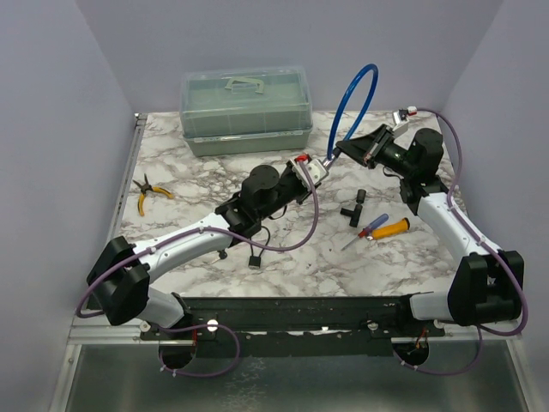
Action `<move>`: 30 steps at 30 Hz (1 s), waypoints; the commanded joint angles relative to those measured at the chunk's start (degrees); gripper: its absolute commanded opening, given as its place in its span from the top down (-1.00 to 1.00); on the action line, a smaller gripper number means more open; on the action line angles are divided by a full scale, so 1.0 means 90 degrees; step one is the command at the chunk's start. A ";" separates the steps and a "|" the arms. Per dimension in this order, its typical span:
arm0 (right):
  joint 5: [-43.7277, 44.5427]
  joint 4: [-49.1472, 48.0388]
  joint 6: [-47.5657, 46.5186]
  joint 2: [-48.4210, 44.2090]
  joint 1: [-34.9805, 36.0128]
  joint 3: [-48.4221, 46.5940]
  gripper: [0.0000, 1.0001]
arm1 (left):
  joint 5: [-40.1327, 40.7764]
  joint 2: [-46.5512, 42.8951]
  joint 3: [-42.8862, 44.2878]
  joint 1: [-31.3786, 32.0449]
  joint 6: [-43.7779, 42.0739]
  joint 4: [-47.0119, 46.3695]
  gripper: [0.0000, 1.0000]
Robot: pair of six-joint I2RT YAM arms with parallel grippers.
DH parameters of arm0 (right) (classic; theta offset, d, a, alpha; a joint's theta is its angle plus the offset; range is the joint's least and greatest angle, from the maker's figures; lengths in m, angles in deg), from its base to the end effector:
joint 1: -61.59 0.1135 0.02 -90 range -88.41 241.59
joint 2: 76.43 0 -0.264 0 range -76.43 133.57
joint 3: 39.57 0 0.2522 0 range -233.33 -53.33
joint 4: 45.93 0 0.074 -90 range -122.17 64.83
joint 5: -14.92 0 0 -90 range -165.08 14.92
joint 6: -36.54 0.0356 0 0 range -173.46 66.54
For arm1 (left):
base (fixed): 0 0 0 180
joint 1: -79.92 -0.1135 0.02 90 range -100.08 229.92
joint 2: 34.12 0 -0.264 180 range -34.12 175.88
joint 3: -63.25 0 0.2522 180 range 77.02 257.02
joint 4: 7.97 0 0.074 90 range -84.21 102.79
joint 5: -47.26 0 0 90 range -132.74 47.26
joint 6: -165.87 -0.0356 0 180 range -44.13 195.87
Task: Lock with the key
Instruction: Lock the lock.
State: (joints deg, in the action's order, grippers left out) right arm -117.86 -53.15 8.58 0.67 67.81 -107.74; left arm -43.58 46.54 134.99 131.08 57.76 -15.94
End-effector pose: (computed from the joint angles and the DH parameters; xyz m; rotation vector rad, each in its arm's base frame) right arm 0.3058 0.0577 0.3287 0.2244 1.8029 1.4754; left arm 0.2102 -0.2619 0.3331 0.9225 1.3151 -0.4607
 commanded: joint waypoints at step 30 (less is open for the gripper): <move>-0.0168 -0.1977 0.0887 -0.0242 0.0022 0.0371 0.99 | -0.1817 0.0147 0.1019 -0.0546 0.3811 0.0959 1.00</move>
State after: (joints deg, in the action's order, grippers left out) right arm -117.91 -65.56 14.46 0.47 67.53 -104.83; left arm -50.05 47.50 142.27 127.19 83.70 -7.75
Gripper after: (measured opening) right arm 0.065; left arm 0.039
